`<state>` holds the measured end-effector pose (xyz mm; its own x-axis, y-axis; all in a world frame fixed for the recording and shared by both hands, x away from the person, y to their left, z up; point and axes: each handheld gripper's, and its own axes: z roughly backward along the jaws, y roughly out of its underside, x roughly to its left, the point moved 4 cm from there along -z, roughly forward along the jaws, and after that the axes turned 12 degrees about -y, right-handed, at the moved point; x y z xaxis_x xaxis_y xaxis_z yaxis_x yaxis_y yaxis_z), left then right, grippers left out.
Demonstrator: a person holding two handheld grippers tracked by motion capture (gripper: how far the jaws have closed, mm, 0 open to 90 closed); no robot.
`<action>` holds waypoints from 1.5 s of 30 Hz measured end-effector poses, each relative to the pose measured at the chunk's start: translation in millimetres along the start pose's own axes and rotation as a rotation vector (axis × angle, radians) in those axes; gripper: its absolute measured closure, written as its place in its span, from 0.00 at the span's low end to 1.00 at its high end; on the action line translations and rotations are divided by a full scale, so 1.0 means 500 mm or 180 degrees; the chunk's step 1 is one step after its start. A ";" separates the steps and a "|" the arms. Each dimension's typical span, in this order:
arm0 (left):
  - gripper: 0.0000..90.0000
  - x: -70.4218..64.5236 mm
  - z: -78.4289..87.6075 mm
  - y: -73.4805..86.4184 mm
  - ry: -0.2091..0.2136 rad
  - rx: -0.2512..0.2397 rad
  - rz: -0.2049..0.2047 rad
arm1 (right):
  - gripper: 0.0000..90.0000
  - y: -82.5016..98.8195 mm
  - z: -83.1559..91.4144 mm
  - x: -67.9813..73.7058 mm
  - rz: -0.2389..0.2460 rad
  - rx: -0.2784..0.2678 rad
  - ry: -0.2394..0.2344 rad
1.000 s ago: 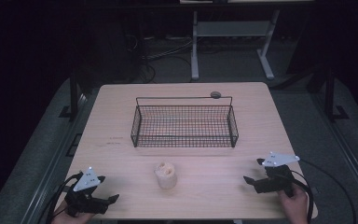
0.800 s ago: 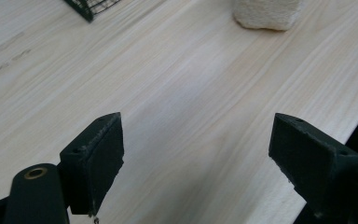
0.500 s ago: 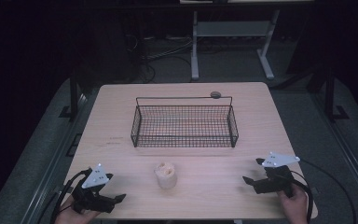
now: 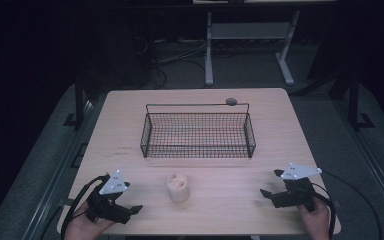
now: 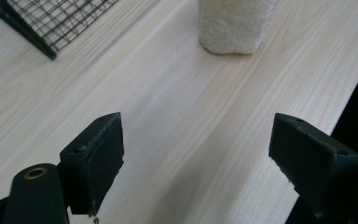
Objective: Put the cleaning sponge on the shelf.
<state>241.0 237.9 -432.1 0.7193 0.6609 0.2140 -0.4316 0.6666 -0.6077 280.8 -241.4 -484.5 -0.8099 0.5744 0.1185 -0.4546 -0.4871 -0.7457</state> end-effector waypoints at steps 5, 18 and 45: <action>0.19 -0.005 0.001 -0.023 0.0037 0.0010 -0.0111 | 0.15 -0.001 -0.001 0.002 0.0031 0.0006 -0.0021; 0.19 -0.018 -0.022 -0.073 0.0178 0.0053 -0.0283 | 0.15 -0.002 0.001 0.004 0.0026 -0.0013 -0.0028; 0.19 -0.045 -0.060 -0.139 0.0352 0.0169 -0.0501 | 0.15 -0.005 0.004 0.005 0.0066 -0.0051 -0.0026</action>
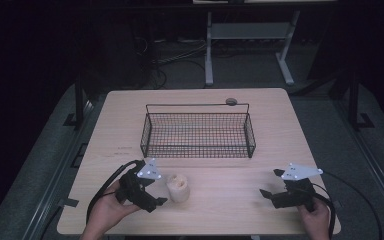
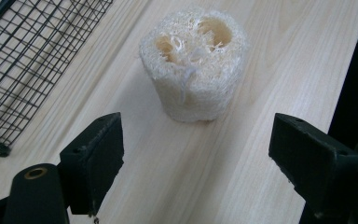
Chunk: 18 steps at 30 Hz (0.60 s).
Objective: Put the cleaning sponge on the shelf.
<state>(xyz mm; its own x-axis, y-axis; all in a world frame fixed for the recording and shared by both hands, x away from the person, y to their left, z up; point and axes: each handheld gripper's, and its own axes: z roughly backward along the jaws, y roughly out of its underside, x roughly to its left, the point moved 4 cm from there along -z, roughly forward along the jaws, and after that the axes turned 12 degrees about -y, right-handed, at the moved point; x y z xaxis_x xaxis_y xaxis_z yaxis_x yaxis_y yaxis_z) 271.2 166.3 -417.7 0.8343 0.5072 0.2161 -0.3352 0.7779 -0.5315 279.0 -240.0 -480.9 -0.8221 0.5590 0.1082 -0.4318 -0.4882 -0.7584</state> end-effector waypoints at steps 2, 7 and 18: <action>0.19 0.000 -0.003 -0.004 0.0011 0.0012 -0.0026 | 0.15 0.000 0.000 0.000 -0.0001 -0.0001 0.0001; 0.19 0.000 -0.006 -0.009 0.0026 0.0017 -0.0026 | 0.15 -0.001 0.000 0.001 0.0005 -0.0002 0.0004; 0.19 0.005 -0.019 -0.024 0.0047 0.0081 -0.0064 | 0.15 -0.002 0.001 0.002 -0.0008 -0.0016 -0.0001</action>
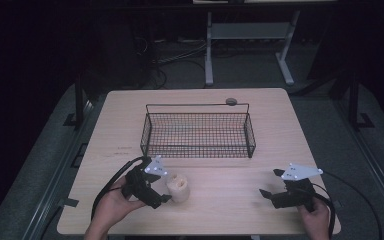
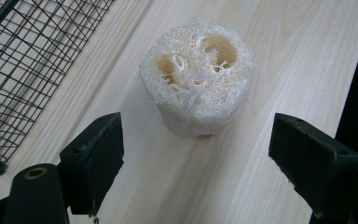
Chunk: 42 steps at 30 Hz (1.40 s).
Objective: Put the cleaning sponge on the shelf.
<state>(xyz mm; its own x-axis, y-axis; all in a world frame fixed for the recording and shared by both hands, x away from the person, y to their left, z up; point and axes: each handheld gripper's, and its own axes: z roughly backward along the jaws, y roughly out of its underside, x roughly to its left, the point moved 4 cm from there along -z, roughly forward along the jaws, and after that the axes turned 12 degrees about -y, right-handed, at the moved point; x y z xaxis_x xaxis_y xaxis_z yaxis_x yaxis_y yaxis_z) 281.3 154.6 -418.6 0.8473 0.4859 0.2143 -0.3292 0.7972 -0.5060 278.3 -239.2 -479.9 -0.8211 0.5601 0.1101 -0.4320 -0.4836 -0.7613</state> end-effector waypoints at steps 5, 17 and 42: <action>0.19 0.000 -0.006 -0.006 0.0018 0.0018 -0.0009 | 0.15 0.000 0.000 0.000 0.0026 0.0014 0.0008; 0.19 -0.003 -0.023 -0.020 0.0061 0.0054 -0.0054 | 0.15 -0.001 0.000 0.001 0.0023 0.0003 -0.0005; 0.19 -0.008 -0.055 -0.042 0.0115 0.0162 -0.0100 | 0.15 -0.003 -0.002 0.004 0.0041 0.0009 -0.0028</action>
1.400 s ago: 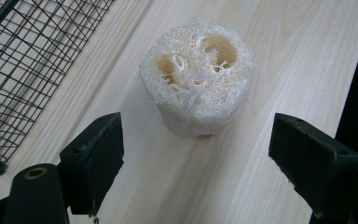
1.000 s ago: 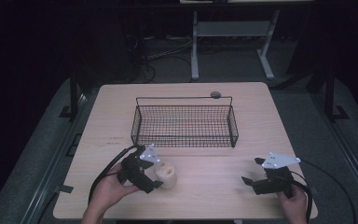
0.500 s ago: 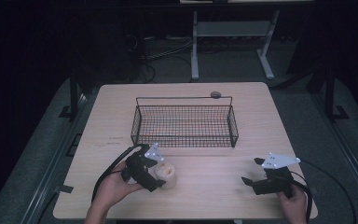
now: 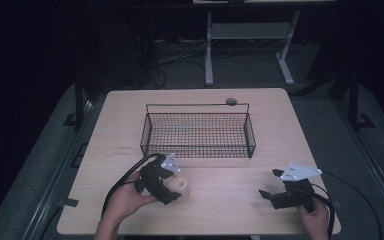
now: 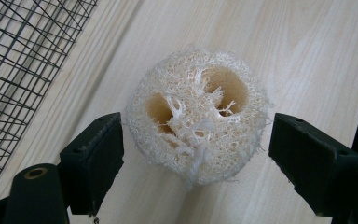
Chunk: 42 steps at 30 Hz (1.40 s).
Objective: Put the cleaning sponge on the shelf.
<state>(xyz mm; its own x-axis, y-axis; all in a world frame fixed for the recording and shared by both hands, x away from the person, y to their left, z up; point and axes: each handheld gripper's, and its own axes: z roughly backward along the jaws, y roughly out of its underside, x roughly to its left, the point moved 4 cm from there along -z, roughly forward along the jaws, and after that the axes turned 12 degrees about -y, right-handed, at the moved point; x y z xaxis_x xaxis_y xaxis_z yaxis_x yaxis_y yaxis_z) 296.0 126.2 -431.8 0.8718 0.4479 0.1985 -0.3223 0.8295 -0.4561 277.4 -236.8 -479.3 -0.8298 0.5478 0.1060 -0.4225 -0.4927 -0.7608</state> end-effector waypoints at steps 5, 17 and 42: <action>0.19 -0.002 -0.008 -0.004 0.0011 0.0031 -0.0009 | 0.15 0.000 -0.001 0.000 0.0005 0.0007 -0.0008; 0.19 0.000 -0.024 -0.008 0.0022 0.0102 0.0014 | 0.15 0.000 -0.002 0.001 0.0012 0.0006 -0.0006; 0.28 0.002 -0.037 -0.012 0.0094 0.0176 0.0008 | 0.15 -0.001 0.000 0.001 0.0013 -0.0010 0.0000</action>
<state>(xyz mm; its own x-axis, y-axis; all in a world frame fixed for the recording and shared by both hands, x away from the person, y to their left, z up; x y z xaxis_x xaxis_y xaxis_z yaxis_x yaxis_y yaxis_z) 305.4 115.5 -444.9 0.8812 0.4406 0.1714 -0.3436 0.8459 -0.4079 277.3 -236.3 -478.7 -0.8316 0.5458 0.1030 -0.4179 -0.4927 -0.7633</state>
